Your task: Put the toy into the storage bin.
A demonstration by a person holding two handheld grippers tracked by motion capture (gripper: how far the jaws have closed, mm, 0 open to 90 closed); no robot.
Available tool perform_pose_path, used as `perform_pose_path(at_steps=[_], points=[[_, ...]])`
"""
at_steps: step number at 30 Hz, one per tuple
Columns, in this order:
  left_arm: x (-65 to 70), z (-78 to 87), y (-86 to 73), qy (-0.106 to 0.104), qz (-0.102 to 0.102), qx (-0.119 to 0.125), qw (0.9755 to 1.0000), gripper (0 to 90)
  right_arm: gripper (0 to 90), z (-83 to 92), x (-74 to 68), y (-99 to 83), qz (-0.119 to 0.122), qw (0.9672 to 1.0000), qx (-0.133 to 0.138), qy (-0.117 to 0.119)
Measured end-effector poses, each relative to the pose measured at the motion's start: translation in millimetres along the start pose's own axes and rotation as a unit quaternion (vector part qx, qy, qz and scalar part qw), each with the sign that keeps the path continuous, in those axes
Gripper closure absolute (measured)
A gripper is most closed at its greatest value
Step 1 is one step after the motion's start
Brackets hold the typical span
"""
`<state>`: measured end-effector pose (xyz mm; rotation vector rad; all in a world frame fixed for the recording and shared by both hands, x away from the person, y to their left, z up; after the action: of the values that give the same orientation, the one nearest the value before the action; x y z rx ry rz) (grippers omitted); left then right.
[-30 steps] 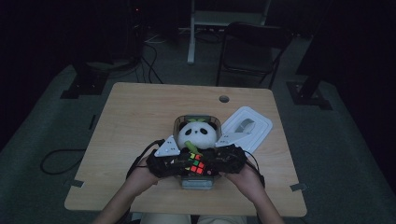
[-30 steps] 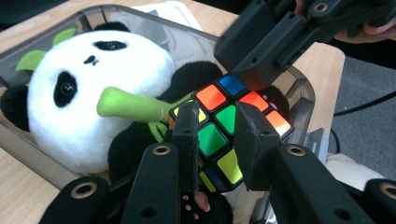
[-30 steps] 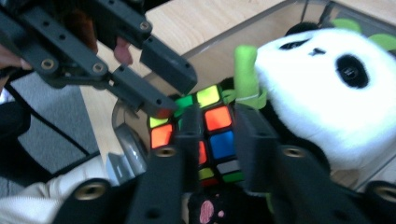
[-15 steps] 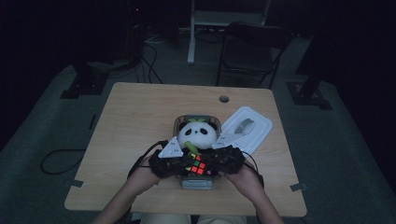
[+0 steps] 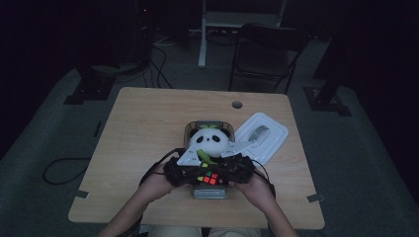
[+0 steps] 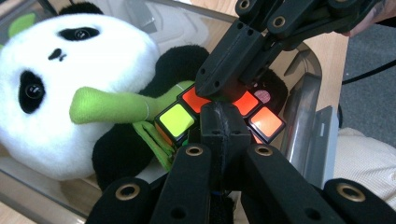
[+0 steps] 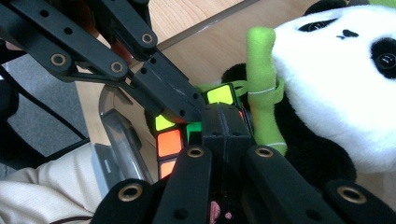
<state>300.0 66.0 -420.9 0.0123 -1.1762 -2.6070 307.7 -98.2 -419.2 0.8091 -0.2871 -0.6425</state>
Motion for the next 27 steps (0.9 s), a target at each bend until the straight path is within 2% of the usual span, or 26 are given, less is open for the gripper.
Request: perform_pose_path(at_steps=[3,10,15,17,19,21,22,23,25,27], points=[[-0.9,-1.3,1.5,0.003,-0.004,-0.009,0.9999,90.0,90.0,-1.2,-0.4,0.3,-0.002,0.9999,-0.006,-0.009],[-0.8,-8.2,8.4,0.015,-0.019,-0.066,0.9975,90.0,90.0,-5.7,0.9,-1.0,-0.007,0.9998,-0.016,-0.011],[0.3,-9.1,9.1,0.023,-0.026,-0.080,0.9962,90.0,90.0,-7.1,0.0,-1.5,-0.008,0.9998,-0.015,-0.014],[1.6,-8.2,7.8,0.027,-0.023,-0.073,0.9967,90.0,90.0,-7.3,0.1,-1.3,-0.010,0.9998,-0.013,-0.012],[1.5,-6.0,6.2,0.027,-0.019,-0.056,0.9979,90.0,90.0,-6.5,0.3,-1.2,-0.014,0.9998,-0.009,-0.008],[1.9,-1.8,2.9,0.006,-0.010,-0.033,0.9994,90.0,90.0,-4.0,1.6,-0.9,-0.023,0.9997,-0.003,-0.002],[2.2,0.5,2.7,0.005,-0.008,-0.019,0.9998,90.0,90.0,-1.6,2.1,-0.8,-0.026,0.9996,0.000,0.010],[3.4,3.3,2.1,-0.004,-0.002,-0.005,1.0000,90.0,90.0,0.4,1.9,-0.8,-0.030,0.9993,0.004,0.024],[5.9,7.7,1.3,-0.009,0.001,0.025,0.9996,90.0,90.0,7.0,0.7,-0.9,-0.033,0.9987,0.017,0.036],[8.3,9.7,0.4,-0.006,-0.001,0.029,0.9996,84.7,84.6,12.7,3.1,-0.4,-0.037,0.9984,0.027,0.033]])
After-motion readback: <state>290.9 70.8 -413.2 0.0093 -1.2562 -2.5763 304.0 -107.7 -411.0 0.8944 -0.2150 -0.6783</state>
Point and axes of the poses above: each handheld gripper's, and its own axes: z roughly backward along the jaws, y roughly out of its top, x roughly to its right, the point moved 3 cm from there along -z, roughly forward along the jaws, and after that the axes turned 11 degrees about -y, right-handed, at the moved point
